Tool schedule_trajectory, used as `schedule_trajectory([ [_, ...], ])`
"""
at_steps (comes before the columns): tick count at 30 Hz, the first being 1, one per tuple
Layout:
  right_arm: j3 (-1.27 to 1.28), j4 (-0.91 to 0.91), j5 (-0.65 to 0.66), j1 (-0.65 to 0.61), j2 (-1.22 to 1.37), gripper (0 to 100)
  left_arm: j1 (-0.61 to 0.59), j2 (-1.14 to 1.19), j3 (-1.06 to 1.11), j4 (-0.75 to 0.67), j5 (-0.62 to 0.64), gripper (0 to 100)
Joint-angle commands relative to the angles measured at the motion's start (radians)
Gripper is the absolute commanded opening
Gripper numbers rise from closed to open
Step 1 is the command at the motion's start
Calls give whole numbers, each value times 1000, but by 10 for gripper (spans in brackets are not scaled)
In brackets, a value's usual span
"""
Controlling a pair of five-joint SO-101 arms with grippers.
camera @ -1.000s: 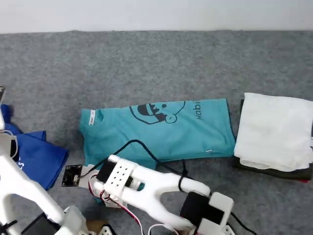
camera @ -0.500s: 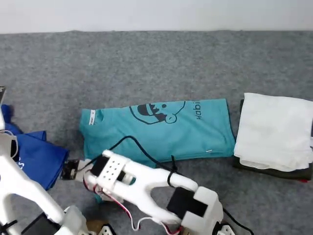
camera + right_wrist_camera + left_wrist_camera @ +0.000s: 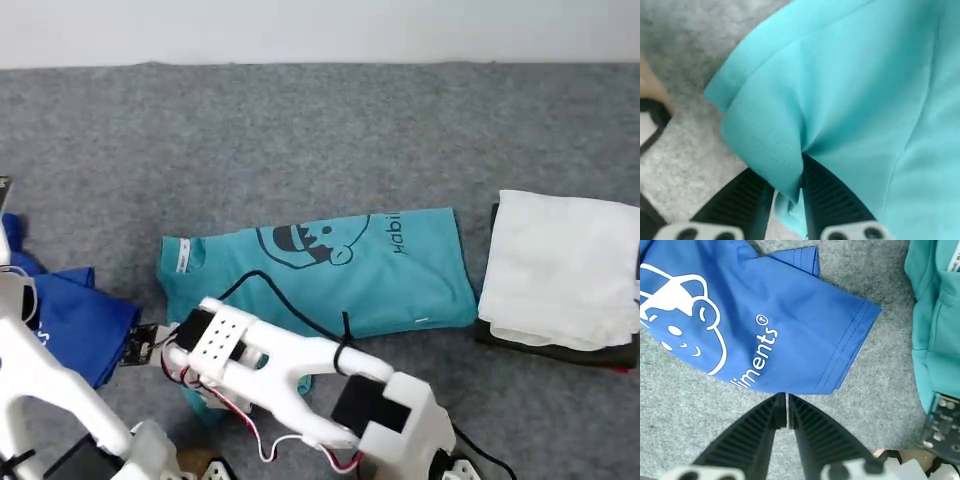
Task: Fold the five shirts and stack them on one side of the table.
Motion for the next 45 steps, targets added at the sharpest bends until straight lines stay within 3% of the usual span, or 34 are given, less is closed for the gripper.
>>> schedule_trajectory([
  [1,-63,44,15,81,-117,10,-5,-38,-1,-8,3,19],
  [10,-245,51,206,277,-153,10,0,-37,-1,-9,3,19],
  [18,-416,-15,292,354,39,17,0,-37,-1,-9,3,19],
  [25,-608,22,292,392,205,209,0,-37,-1,-8,3,19],
  [32,-672,51,292,450,242,213,0,-37,1,-8,3,19],
  [40,-786,349,287,464,196,47,0,-38,1,-8,5,19],
  [45,-796,441,150,575,189,9,-2,-44,1,-8,5,19],
])
